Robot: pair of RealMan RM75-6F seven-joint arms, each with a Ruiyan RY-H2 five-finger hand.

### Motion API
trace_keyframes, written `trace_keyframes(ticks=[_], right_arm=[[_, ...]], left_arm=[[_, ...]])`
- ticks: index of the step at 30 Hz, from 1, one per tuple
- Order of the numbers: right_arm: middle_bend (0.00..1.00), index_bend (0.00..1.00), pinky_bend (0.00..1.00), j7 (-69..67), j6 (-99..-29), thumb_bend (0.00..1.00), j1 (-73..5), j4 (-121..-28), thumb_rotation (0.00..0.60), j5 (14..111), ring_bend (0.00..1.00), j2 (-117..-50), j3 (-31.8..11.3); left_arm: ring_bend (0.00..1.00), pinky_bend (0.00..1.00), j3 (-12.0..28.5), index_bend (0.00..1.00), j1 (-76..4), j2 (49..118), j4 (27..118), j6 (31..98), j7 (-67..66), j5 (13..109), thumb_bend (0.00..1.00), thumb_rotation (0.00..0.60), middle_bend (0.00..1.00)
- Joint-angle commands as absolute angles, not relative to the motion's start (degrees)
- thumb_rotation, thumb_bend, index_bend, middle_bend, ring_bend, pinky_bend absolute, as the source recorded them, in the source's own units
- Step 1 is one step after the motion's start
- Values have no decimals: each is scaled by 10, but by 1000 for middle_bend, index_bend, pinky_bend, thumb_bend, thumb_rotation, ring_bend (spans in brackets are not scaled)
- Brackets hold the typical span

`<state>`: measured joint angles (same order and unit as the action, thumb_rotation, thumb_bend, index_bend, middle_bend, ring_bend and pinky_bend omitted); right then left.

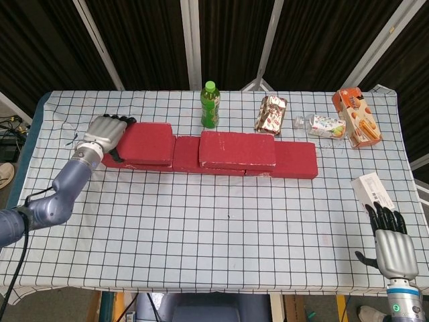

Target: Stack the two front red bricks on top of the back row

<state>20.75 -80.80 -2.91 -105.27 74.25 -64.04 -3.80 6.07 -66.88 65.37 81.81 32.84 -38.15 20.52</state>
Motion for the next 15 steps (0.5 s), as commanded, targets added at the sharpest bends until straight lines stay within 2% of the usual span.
trace_keyframes(ticks=[1,6,15], right_arm=[[0,0,0,214,-815,192,-28,-1051,600,736,0,-644,-41],[0,0,0,222,-820,193,-28,-1050,600,725,0,-647,-43],[0,0,0,225,-820,192,-29,-1050,600,719,0,-648,-43]], left_arm=[[214,220,49,284,-692,701,750,291,-351,214,188,600,280],[200,219,44,278,-701,740,689,254,-317,234,171,600,251],[188,212,35,263,-713,783,629,225,-270,269,138,600,224]])
